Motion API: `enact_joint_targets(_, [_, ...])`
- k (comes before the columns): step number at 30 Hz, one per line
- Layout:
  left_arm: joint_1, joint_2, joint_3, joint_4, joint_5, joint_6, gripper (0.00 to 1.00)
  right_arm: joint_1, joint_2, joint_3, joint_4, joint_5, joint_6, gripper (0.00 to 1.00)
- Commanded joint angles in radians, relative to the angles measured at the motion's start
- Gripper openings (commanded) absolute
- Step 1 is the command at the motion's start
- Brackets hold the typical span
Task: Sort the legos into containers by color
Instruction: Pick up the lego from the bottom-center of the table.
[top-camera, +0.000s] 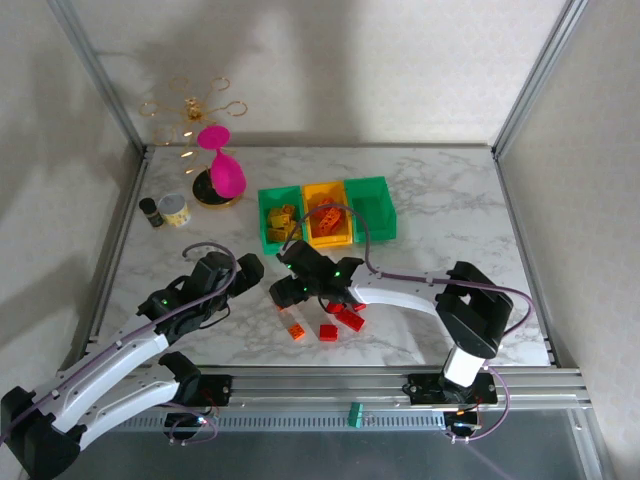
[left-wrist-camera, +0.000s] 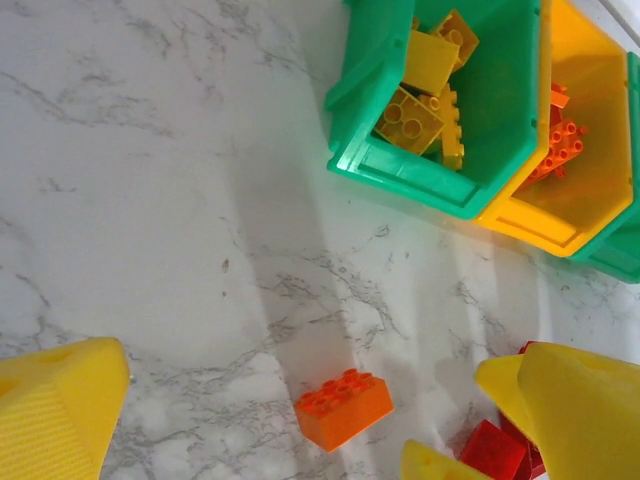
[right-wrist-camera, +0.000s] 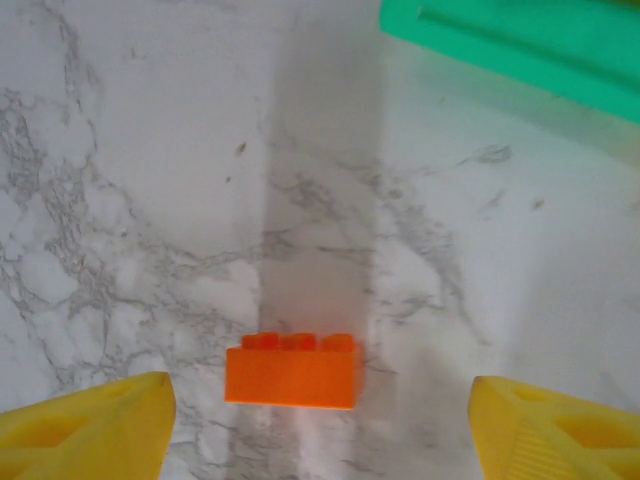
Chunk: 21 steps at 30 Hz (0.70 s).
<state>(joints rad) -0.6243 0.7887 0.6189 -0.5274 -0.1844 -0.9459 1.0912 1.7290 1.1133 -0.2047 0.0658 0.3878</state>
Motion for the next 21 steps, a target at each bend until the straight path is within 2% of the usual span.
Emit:
enact_joint_targets(1, [0.009, -0.04, -0.025, -0.052, -0.038, -0.058, 1.0, 0.032, 0.062, 0.013, 0.023, 0.006, 0.027, 0.82])
enact_joint_targets(6, [0.009, -0.079, -0.038, -0.072, -0.058, -0.081, 1.0, 0.061, 0.128, 0.028, 0.041, 0.045, 0.031, 0.87])
enact_joint_targets(10, [0.01, -0.087, -0.037, -0.077, -0.059, -0.085, 1.0, 0.073, 0.187, 0.072, 0.014, 0.087, 0.028, 0.86])
enact_joint_targets(21, [0.011, -0.082, -0.032, -0.068, -0.064, -0.073, 1.0, 0.078, 0.204, 0.079, 0.002, 0.154, 0.048, 0.61])
